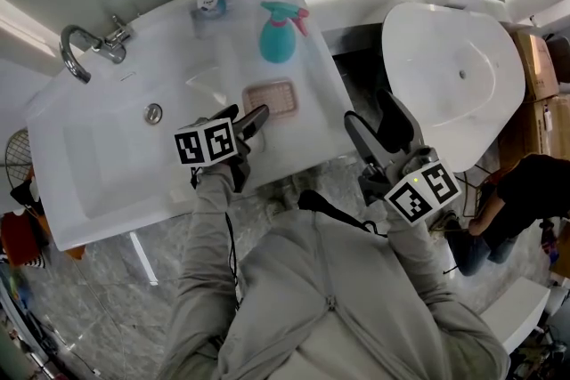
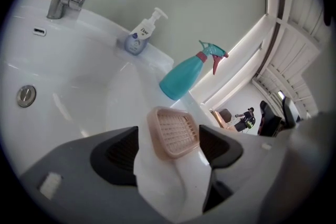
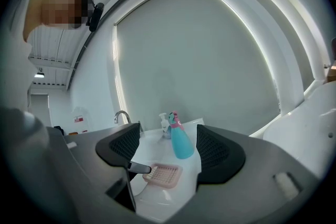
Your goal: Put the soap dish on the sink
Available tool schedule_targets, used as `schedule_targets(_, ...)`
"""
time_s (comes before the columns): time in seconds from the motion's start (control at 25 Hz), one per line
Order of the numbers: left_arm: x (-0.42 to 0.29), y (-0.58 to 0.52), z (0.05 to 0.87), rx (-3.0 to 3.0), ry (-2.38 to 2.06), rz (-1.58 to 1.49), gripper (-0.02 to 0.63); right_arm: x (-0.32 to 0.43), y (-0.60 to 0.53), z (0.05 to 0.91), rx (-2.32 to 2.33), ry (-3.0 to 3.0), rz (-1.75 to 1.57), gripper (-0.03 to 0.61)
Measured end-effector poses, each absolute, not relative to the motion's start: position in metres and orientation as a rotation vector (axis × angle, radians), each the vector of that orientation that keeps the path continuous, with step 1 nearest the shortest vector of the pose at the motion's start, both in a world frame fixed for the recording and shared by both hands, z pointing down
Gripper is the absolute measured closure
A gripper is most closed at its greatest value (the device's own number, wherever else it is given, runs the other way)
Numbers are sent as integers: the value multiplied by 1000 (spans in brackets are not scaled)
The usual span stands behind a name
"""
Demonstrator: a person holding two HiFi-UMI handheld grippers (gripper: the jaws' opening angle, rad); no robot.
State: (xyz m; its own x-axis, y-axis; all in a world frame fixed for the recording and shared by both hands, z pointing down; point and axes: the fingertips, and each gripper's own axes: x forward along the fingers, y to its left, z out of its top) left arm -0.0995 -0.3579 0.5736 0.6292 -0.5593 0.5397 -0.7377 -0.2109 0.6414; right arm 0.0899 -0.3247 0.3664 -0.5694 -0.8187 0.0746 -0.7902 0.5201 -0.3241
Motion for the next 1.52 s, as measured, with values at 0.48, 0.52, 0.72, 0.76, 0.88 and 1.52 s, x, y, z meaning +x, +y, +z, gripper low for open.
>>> schedule_targets(0.48, -140, -340, 494, 2042, -1203, 142, 224, 76, -324, 356, -1374, 2673, -464, 239)
schedule_targets(0.52, -143, -338, 487, 2052, -1213, 128, 224, 75, -324, 355, -1371, 2674, -458, 239)
schedule_targets(0.72, -155, -321, 457, 2074, -1254, 28, 224, 72, -321, 350, -1355, 2678, -440, 239)
schedule_targets(0.76, -157, -317, 452, 2078, -1266, 14, 225, 71, -320, 349, -1354, 2679, -438, 239)
schedule_targets(0.88, -167, -306, 437, 2069, -1313, -67, 224, 70, -318, 346, -1350, 2682, -428, 239)
schedule_targets(1.52, -202, -248, 397, 2100, -1662, -164, 225, 62, -302, 342, -1338, 2690, -413, 239)
